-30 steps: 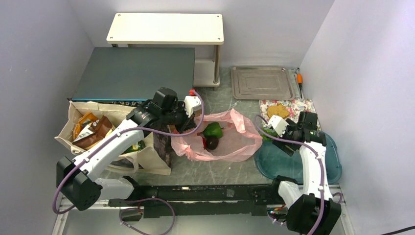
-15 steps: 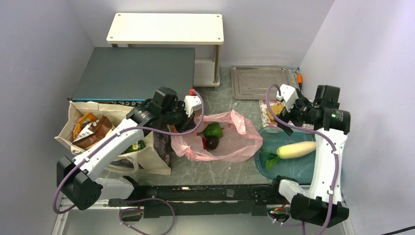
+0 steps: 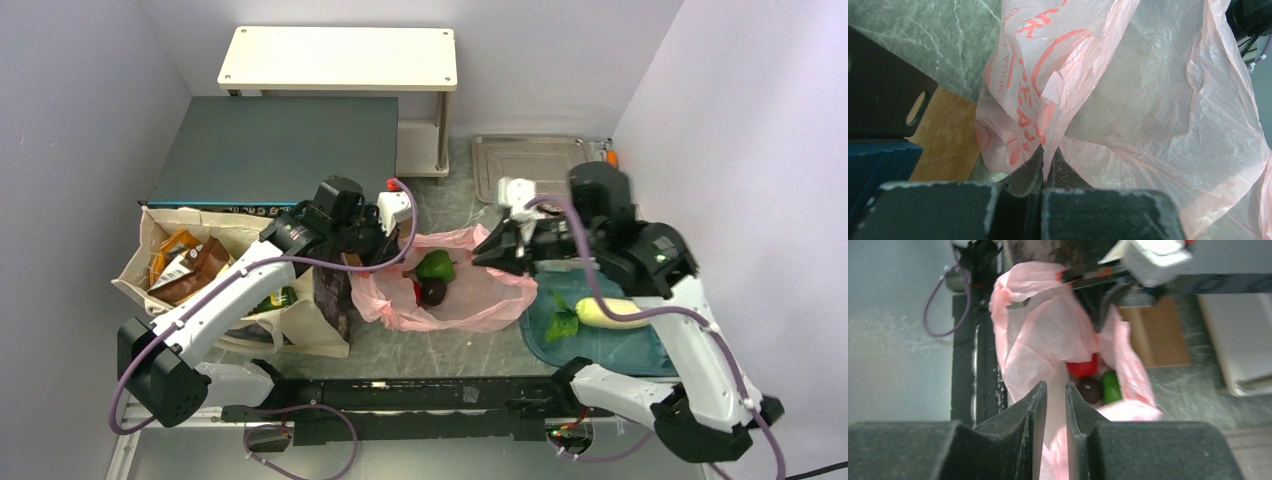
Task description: Untie the knot of the grocery bags and take out the mixed food
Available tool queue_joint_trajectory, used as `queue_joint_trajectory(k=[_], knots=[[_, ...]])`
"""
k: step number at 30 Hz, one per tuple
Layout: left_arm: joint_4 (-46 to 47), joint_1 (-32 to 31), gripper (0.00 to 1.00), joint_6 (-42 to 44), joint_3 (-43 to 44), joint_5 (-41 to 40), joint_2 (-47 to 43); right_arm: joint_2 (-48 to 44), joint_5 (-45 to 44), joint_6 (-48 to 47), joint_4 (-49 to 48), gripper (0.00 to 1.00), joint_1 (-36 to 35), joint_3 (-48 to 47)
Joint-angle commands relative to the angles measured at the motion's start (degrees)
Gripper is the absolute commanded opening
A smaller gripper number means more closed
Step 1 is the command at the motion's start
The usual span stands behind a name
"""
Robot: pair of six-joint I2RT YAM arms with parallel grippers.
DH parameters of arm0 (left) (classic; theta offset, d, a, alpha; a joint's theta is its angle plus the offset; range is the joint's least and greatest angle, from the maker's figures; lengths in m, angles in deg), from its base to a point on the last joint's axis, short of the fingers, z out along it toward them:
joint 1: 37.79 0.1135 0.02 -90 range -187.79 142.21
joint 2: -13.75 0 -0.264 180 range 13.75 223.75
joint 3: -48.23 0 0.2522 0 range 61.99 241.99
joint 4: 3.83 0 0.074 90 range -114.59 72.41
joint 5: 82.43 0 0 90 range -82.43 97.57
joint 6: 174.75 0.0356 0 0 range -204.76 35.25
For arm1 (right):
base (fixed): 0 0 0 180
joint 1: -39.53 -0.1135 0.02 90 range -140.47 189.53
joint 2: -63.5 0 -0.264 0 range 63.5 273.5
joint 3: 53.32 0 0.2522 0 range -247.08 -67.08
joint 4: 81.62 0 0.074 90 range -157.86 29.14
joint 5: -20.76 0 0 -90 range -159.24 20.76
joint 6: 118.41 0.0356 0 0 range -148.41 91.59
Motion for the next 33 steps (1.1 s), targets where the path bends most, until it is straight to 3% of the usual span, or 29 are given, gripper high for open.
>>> queue_joint_trajectory(k=[1,5,9,12,18,24,29,33], knots=[[5.3,0.4,0.00,-1.2,2.3,0.3,0.5,1.2,-14.6,-1.5,-10.0,0.19,-12.9,8.0],[5.9,0.3,0.00,0.8,1.2,1.5,-1.1,1.2,-26.1,-6.3,-18.5,0.11,-19.1,19.5],[6.9,0.3,0.00,5.7,-2.0,1.2,-4.1,-5.6,-35.2,-10.1,-35.2,0.09,-19.1,38.1],[7.2,0.2,0.00,9.0,-3.3,2.5,-5.3,-5.3,-38.4,-11.7,-42.2,0.11,-19.1,45.5],[6.2,0.2,0.00,11.4,-3.2,2.4,-3.1,0.4,-37.0,-11.8,-53.2,0.24,-19.1,50.3],[5.5,0.6,0.00,10.6,-1.8,3.6,-1.0,9.3,-35.8,-13.3,-55.7,0.57,-18.2,48.4],[4.8,2.3,0.00,8.4,-0.7,10.5,0.6,13.7,-31.1,-14.8,-56.0,0.66,-14.9,46.7],[4.5,2.6,0.00,8.2,-0.1,11.2,1.4,15.7,-28.4,-19.3,-58.9,0.74,-12.8,48.3]])
